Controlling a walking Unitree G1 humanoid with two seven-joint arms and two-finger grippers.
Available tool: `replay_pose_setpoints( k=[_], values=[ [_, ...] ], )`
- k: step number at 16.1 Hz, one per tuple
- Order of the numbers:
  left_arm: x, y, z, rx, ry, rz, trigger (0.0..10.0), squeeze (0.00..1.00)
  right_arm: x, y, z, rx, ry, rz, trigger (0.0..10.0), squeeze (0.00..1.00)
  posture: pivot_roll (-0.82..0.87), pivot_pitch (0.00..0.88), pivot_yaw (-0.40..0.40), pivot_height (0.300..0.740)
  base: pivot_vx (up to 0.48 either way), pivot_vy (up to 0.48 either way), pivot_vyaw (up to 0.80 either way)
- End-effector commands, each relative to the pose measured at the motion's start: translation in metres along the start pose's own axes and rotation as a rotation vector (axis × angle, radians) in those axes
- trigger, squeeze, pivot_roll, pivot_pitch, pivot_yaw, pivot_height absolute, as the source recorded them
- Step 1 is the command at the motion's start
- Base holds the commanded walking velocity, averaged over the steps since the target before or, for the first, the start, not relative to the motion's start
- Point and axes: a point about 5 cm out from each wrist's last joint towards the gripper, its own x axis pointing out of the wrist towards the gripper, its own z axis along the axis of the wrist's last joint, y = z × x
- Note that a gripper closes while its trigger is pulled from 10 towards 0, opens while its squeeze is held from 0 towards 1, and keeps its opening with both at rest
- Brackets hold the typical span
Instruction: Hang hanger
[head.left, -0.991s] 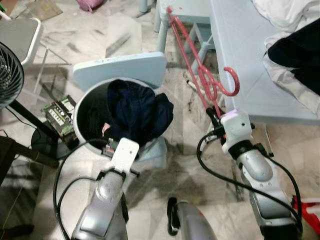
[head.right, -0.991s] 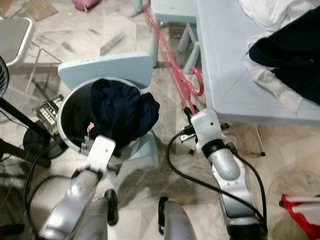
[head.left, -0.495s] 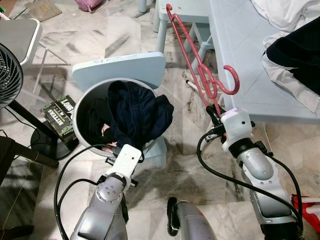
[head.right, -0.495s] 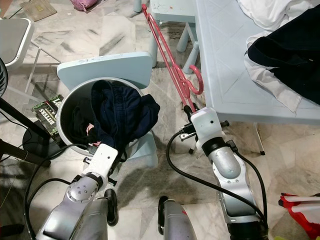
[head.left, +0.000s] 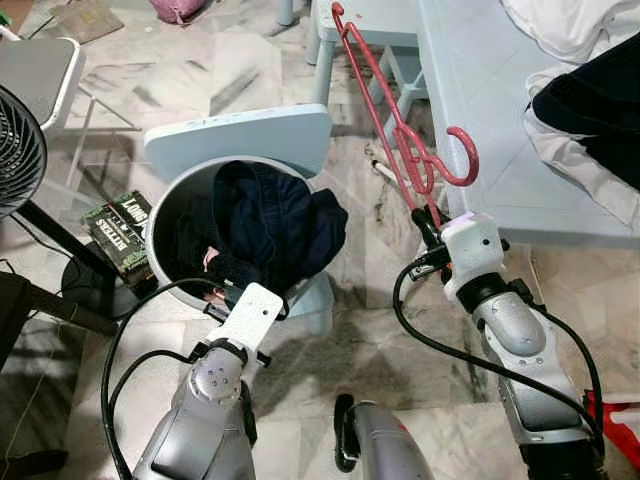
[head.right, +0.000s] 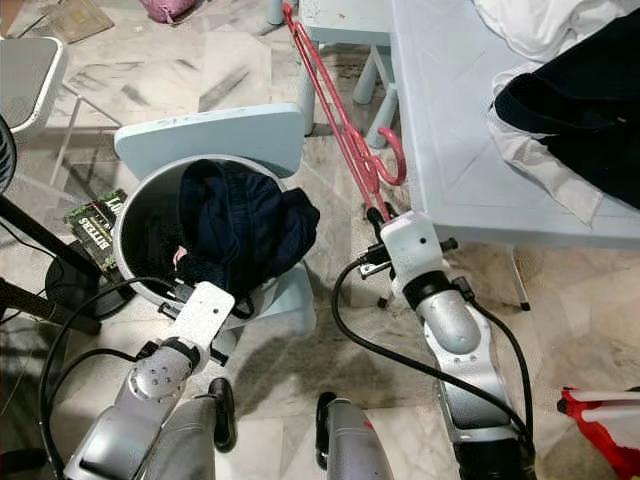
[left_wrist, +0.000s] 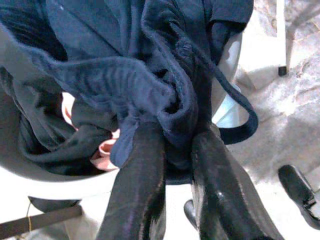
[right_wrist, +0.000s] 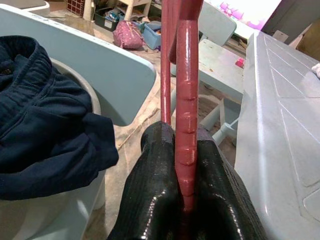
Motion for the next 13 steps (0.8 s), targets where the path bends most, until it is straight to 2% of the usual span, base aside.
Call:
replay_pose_setpoints(
  k=[1, 5, 7, 8, 10, 12, 13],
  values=[
    [-0.002, -0.006, -0.006, 0.011, 0.015, -0.021, 0.0, 0.00, -0.002, -0.001, -0.004, 0.002, 0.013, -0.006, 10.0, 0.00, -0.09, 0.240, -0.051, 0.740, 0.000, 0.000, 0.00],
    [-0.003, -0.004, -0.002, 0.105, -0.043, -0.012, 0.0, 0.00, -0.001, -0.001, -0.004, 0.005, 0.010, -0.011, 10.0, 0.00, -0.08, 0.237, -0.050, 0.740, 0.000, 0.000, 0.00],
    [-0.004, 0.001, 0.006, 0.190, -0.128, 0.034, 0.0, 0.00, 0.001, -0.001, -0.004, 0.008, 0.007, -0.013, 10.0, 0.00, -0.07, 0.232, -0.049, 0.740, 0.000, 0.000, 0.00],
    [-0.005, 0.010, 0.015, 0.255, -0.223, 0.117, 0.0, 0.00, 0.004, 0.000, -0.004, 0.013, 0.002, -0.017, 10.0, 0.00, -0.06, 0.220, -0.047, 0.740, 0.000, 0.000, 0.00],
    [-0.007, 0.021, 0.025, 0.340, -0.335, 0.207, 0.0, 0.00, 0.007, 0.001, -0.004, 0.018, -0.005, -0.021, 10.0, 0.00, -0.05, 0.210, -0.045, 0.740, 0.000, 0.000, 0.00],
    [-0.009, 0.030, 0.035, 0.356, -0.431, 0.271, 0.0, 0.00, 0.014, 0.003, -0.003, 0.028, -0.019, -0.031, 10.0, 0.00, -0.03, 0.189, -0.039, 0.740, 0.000, 0.000, 0.00],
    [-0.008, 0.031, 0.036, 0.356, -0.442, 0.273, 0.0, 0.00, 0.015, 0.004, -0.003, 0.030, -0.021, -0.031, 10.0, 0.00, -0.03, 0.185, -0.038, 0.740, 0.000, 0.000, 0.00]
  ],
)
